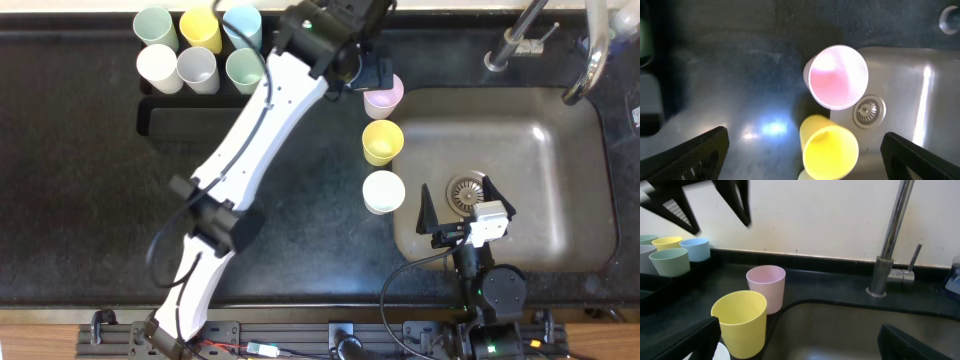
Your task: Store Cups
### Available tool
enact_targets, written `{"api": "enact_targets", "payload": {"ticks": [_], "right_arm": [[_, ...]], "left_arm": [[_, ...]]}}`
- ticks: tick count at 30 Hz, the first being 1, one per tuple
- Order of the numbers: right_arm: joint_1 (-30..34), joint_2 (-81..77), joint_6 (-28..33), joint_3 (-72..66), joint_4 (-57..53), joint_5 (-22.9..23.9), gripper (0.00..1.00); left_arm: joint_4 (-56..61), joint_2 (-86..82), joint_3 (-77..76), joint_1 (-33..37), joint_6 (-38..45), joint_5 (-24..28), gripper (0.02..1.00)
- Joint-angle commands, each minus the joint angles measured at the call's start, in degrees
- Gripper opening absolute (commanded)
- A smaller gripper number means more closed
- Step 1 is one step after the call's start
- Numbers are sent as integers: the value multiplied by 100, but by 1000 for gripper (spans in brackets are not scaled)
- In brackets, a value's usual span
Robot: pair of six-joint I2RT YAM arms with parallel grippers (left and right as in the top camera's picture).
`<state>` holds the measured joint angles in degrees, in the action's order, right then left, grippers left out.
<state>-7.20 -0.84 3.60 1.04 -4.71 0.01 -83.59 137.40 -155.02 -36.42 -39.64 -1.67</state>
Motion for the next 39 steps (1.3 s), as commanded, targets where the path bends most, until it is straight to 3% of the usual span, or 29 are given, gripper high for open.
{"api": "enact_targets", "payload": {"ticks": [1,16,25,33,39], "right_arm": [[26,63,-37,-76,28,2,998],[26,63,-37,-76,28,2,996],[26,63,-37,-76,28,2,996],[26,63,-37,-76,28,2,998],[26,63,-37,-76,28,2,996]], "left_arm": [[-22,629,-570,-57,-140,-13,1000],[295,1598,-999,-81,-140,-356,991],[337,1821,-999,-83,-114,-297,921],[424,1825,-1001,-85,-114,-245,704],[424,1825,-1001,-87,-90,-225,411]]}}
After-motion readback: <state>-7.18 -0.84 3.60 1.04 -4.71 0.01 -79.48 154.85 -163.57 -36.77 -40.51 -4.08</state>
